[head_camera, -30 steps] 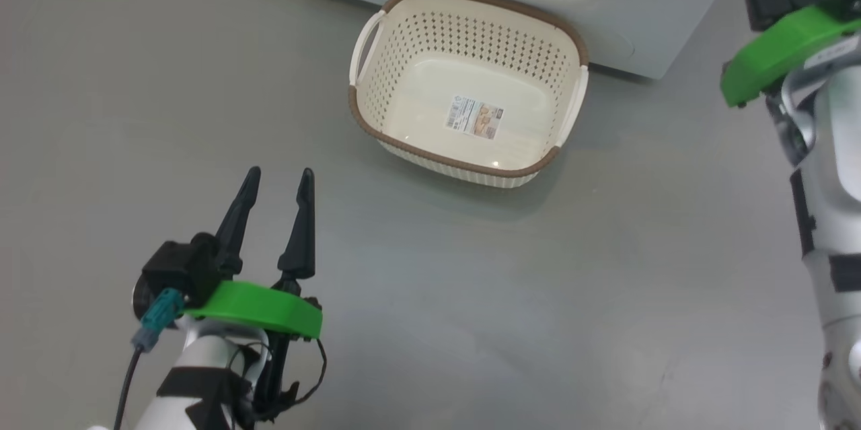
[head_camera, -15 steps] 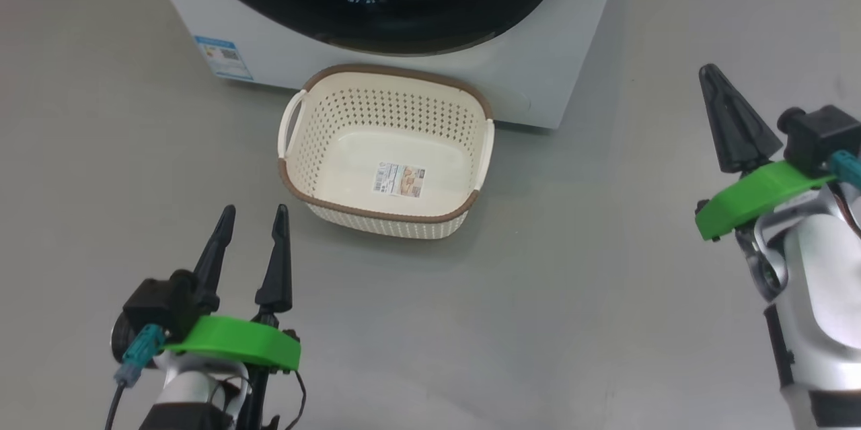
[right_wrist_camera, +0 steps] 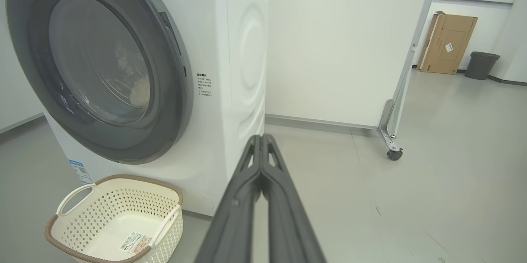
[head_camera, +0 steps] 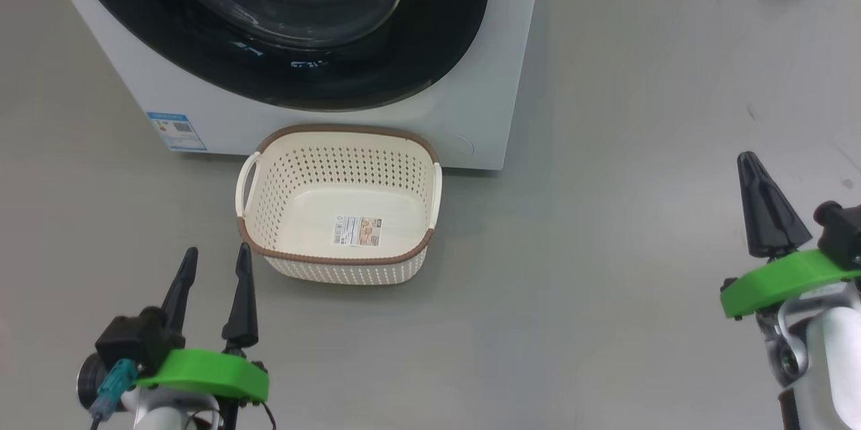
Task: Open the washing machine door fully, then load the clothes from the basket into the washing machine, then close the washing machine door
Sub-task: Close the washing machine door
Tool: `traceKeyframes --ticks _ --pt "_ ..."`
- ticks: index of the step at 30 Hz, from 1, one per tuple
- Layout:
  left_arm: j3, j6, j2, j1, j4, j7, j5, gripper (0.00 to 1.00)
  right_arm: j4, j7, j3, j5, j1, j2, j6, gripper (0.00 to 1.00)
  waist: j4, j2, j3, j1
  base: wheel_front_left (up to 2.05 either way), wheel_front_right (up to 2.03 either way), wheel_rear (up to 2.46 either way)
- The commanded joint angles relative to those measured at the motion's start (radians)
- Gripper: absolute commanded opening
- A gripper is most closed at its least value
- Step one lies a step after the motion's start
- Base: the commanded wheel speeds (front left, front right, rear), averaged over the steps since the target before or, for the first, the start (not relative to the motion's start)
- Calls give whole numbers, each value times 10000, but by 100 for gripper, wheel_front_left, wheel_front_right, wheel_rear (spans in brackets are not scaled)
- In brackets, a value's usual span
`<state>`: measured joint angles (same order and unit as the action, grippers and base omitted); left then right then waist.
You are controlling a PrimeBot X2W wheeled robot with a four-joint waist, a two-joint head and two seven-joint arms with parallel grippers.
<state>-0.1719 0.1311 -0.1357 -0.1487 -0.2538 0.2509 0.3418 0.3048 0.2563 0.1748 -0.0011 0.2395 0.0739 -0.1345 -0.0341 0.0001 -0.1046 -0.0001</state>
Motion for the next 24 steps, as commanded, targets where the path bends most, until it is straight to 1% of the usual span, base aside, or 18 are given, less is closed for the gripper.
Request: traceKeyframes --ticks 1,8,9,10,11,16,24 --pt "433 -4 -198 -228 354 109 -106 100 -417 55 -102 65 97 -35 38 0 78 -1 116 1 0 0 0" --pt "515 -4 -156 -59 304 109 -108 100 -641 55 47 118 -415 -178 38 0 180 -1 313 1 0 0 0" --pt "499 -4 -163 -45 311 109 -122 100 -653 55 37 119 -463 -190 38 27 194 -1 335 1 0 0 0" --pt "494 -4 -163 -32 325 109 -133 100 -661 55 31 91 -508 -199 38 82 203 -1 357 1 0 0 0" --pt "490 -4 -158 -23 350 109 -143 100 -670 55 37 66 -540 -206 38 100 206 -1 375 1 0 0 0" --pt "441 -4 -144 28 420 109 -176 100 -665 55 104 58 -653 -229 38 100 191 -1 472 1 0 0 0" --pt "539 -4 -39 121 703 109 -350 100 -577 55 -60 113 -738 -234 38 100 153 -1 522 1 0 0 0"
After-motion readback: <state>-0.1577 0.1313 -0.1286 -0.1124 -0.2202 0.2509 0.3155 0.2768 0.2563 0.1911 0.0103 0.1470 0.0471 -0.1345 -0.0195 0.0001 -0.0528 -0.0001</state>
